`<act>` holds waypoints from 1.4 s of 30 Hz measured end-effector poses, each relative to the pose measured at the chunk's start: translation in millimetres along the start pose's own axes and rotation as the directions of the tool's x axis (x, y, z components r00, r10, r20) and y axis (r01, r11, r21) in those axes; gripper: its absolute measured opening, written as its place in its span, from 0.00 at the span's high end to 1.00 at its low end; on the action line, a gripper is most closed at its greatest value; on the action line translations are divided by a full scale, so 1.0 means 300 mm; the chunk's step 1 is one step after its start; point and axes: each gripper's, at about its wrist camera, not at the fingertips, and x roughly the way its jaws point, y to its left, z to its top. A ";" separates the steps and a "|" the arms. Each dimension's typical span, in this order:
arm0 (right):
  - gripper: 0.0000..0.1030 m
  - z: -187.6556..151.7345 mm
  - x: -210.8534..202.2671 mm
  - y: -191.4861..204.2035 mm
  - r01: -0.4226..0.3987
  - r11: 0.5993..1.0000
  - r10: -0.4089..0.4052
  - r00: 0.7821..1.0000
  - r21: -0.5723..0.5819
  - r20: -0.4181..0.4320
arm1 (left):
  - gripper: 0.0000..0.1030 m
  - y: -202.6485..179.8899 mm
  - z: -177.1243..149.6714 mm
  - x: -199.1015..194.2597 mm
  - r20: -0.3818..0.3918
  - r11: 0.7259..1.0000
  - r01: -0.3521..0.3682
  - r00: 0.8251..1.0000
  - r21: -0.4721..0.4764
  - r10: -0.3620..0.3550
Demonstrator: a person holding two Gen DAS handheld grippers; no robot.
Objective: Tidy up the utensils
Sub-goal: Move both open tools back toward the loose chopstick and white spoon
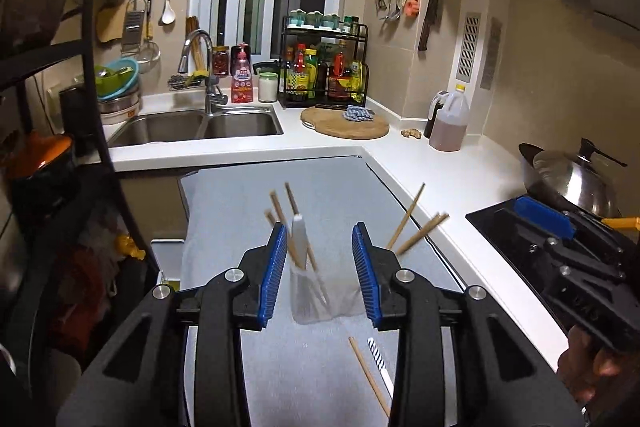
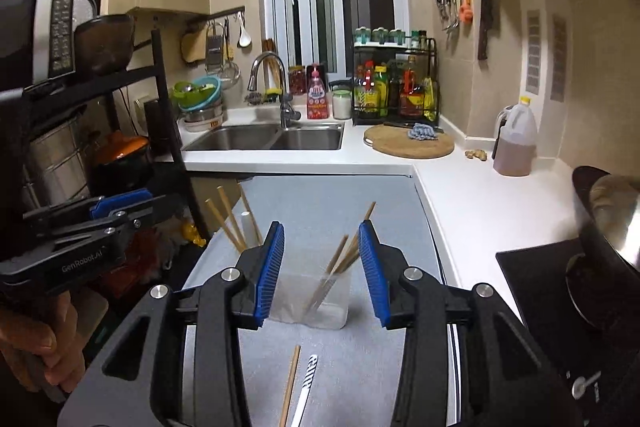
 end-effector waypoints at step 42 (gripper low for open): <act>0.73 -0.821 0.172 0.068 0.062 0.976 0.037 0.899 0.210 -0.436 | 0.67 0.054 -0.689 -0.063 -0.122 1.000 -0.003 0.993 -0.029 -0.001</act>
